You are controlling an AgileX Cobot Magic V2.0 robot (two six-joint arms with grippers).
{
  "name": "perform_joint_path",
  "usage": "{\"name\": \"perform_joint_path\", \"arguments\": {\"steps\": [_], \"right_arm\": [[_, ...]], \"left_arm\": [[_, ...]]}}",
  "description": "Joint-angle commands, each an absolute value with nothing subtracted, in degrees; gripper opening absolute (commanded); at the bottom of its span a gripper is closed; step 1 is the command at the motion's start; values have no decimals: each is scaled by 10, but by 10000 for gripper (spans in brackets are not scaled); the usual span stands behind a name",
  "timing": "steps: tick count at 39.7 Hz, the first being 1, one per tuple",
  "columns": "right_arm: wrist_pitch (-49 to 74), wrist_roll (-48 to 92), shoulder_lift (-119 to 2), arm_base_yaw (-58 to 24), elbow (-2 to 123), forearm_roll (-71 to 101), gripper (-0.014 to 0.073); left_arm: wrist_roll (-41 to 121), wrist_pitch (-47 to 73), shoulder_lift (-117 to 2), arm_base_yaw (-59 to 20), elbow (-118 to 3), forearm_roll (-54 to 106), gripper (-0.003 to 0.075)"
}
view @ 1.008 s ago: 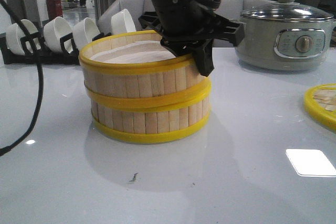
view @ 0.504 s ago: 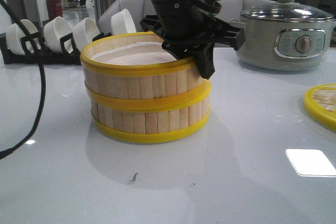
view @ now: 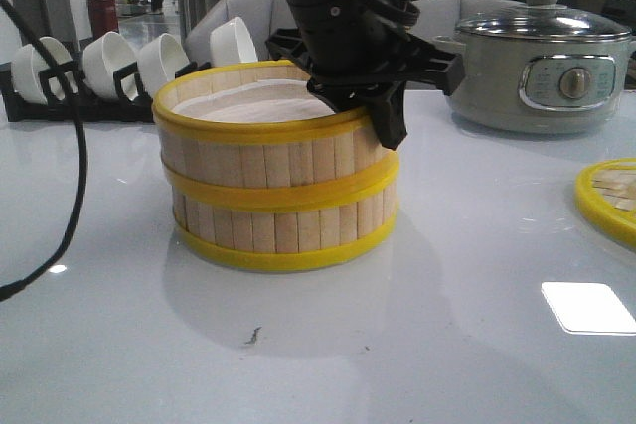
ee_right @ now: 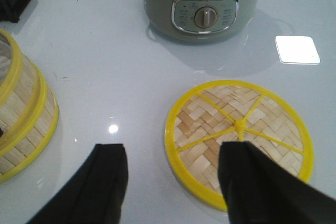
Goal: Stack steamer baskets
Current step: 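Lift the basket with the left gripper and set it onto the middle basket, then open the left gripper and raise it away from the stack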
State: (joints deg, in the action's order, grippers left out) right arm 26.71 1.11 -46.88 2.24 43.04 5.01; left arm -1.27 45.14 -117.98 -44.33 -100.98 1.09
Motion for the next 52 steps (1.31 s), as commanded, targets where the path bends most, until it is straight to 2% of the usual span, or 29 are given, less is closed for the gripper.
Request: {"name": "perform_joint_path", "arguments": {"steps": [1,5,9,18,22,25,31,41,52], "right_arm": [[218,12,-467,25,452,50,494],[219,12,-467,25,452,50,494],[219,12,-467,25,452,50,494],[221,12,-467,25,452,50,494],[221,12,-467,25,452,50,494],[223,12,-467,25,452,50,494],[223,12,-467,25,452,50,494],[225,12,-467,25,452,50,494],[227,12,-467,25,452,51,494]], "left_arm": [[-11,424,-1147,-447,-1034,10,216],[-11,429,-1147,-447,-1042,9,332],[-11,434,-1146,-447,-1057,0,400],[-11,467,-1146,-447,-1098,-11,405],[-22,483,-1145,-447,-1124,-20,384],[-28,492,-1143,-447,-1140,-29,322],[-28,494,-1124,-433,-1162,-34,76],[-28,492,-1067,-381,-1162,-54,91],[-28,509,-1000,-280,-1160,-57,91]]}}
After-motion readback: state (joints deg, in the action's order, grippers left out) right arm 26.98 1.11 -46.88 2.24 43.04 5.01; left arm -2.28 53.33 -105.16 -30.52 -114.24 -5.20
